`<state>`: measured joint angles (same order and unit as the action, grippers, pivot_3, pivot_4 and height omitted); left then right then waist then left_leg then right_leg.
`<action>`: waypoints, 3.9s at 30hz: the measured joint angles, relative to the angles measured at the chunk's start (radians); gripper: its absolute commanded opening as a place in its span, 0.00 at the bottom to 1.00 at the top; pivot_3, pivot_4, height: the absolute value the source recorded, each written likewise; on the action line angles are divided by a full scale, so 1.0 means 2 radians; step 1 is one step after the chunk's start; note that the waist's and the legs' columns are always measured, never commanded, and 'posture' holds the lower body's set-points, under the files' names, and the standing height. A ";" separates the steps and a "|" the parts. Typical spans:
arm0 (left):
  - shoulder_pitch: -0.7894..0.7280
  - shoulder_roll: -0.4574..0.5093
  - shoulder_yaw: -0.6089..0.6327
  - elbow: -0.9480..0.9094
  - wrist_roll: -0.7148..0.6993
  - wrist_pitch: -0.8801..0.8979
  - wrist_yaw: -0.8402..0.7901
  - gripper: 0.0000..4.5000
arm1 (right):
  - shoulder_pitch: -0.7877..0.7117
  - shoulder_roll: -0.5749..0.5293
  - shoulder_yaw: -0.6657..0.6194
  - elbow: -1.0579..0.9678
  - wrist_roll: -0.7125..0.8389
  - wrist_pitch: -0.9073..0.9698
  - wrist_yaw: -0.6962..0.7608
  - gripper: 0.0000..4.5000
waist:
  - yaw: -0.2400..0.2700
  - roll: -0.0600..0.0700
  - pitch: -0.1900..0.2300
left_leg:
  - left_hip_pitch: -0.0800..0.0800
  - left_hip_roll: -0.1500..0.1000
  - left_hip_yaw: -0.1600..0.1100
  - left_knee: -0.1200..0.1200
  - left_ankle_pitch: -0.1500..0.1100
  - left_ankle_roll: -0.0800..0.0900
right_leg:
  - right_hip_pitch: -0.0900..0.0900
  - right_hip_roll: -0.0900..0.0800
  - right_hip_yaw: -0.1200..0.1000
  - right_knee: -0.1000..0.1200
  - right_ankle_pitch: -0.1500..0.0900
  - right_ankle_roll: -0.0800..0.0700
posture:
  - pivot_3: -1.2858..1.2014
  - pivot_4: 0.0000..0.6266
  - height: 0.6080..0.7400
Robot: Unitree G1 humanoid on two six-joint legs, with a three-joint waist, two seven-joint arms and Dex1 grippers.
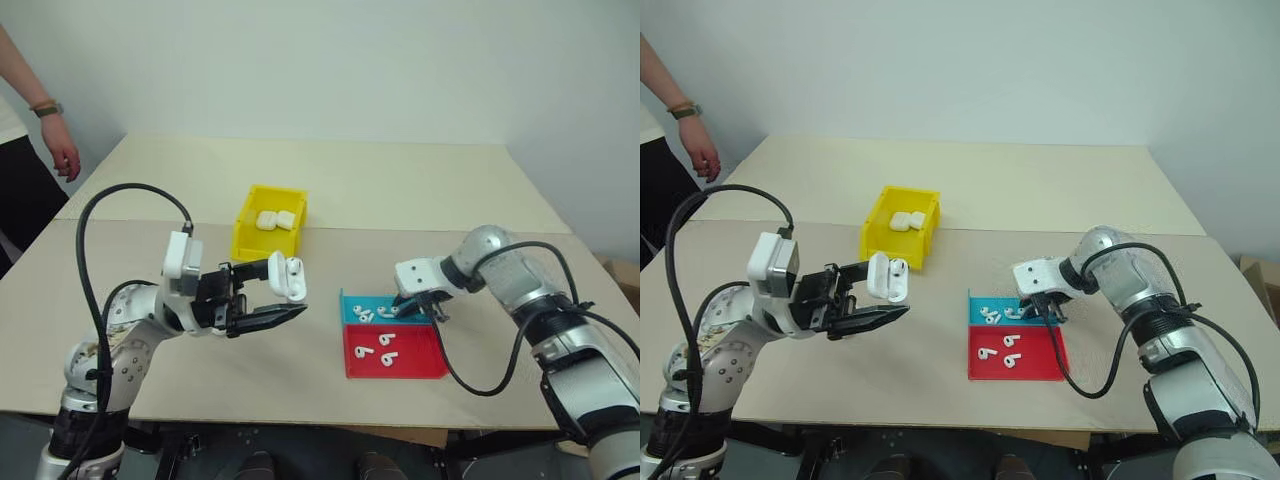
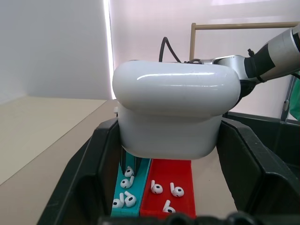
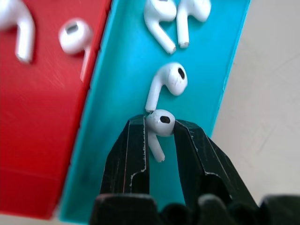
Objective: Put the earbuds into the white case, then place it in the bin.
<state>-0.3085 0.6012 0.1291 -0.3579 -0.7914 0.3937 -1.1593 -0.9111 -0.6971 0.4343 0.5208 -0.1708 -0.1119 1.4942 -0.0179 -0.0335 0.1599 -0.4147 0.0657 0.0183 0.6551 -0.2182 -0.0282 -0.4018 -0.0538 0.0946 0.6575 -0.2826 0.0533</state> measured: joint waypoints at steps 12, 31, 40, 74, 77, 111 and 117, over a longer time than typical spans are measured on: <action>-0.026 -0.011 -0.007 0.016 0.000 -0.001 -0.007 0.62 | 0.053 0.015 -0.266 -0.236 0.398 0.431 -0.027 0.14 | 0.002 0.001 0.001 | 0.000 0.000 -0.001 0.000 0.000 0.000 | 0.000 0.000 0.000 0.000 0.000 0.000 | 0.52 0.24 1.00; -0.064 -0.029 -0.024 0.053 0.006 -0.001 -0.016 0.62 | 0.079 0.127 -0.276 -0.424 0.617 0.571 -0.313 0.14 | -0.001 0.001 0.001 | -0.001 0.000 -0.001 0.000 0.000 0.000 | 0.000 0.000 0.000 0.000 0.000 0.000 | 0.52 0.24 1.00; -0.065 -0.029 -0.024 0.054 0.008 -0.002 -0.015 0.62 | 0.079 0.129 -0.242 -0.433 0.606 0.556 -0.316 0.14 | -0.001 0.001 0.001 | -0.001 0.000 -0.001 0.000 0.000 0.000 | 0.000 0.000 0.000 0.000 0.000 0.000 | 0.52 0.24 1.00; -0.065 -0.031 -0.024 0.069 0.022 -0.002 -0.005 0.62 | 0.102 0.106 -0.196 -0.455 0.557 0.495 -0.292 0.96 | 0.000 0.001 0.001 | -0.001 0.000 -0.001 0.000 0.000 0.000 | 0.000 0.000 0.000 0.000 0.000 0.000 | 0.52 0.24 1.00; -0.065 -0.032 -0.024 0.069 0.022 -0.002 -0.006 0.62 | 0.102 0.092 -0.198 -0.455 0.559 0.496 -0.290 0.96 | 0.000 0.001 0.001 | -0.001 0.000 -0.001 0.000 0.000 0.000 | 0.000 0.000 0.000 0.000 0.000 0.000 | 0.52 0.24 1.00; -0.139 -0.069 -0.085 0.148 0.081 -0.011 -0.046 0.62 | -0.208 0.027 -0.025 -0.284 0.310 0.408 -0.086 0.01 | 0.002 0.003 0.002 | -0.004 0.000 -0.001 0.002 0.000 0.000 | -0.002 0.001 -0.001 0.000 0.000 0.000 | 0.52 0.24 1.00; -0.139 -0.069 -0.085 0.148 0.082 -0.011 -0.044 0.62 | -0.217 0.039 -0.001 -0.273 0.270 0.365 -0.043 0.01 | 0.002 0.003 0.002 | -0.004 0.000 -0.002 0.002 0.000 0.000 | -0.002 0.001 -0.002 0.000 0.000 0.000 | 0.52 0.24 1.00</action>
<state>-0.5859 0.4631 -0.0400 -0.0624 -0.6271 0.3726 -1.2475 -1.3456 -0.6200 0.4324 -0.0250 0.3690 0.6188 1.4087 -0.0137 -0.0275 0.1636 -0.4224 0.0665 0.0149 0.6588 -0.2185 -0.0277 -0.4067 -0.0528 0.0913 0.6578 -0.2827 0.0537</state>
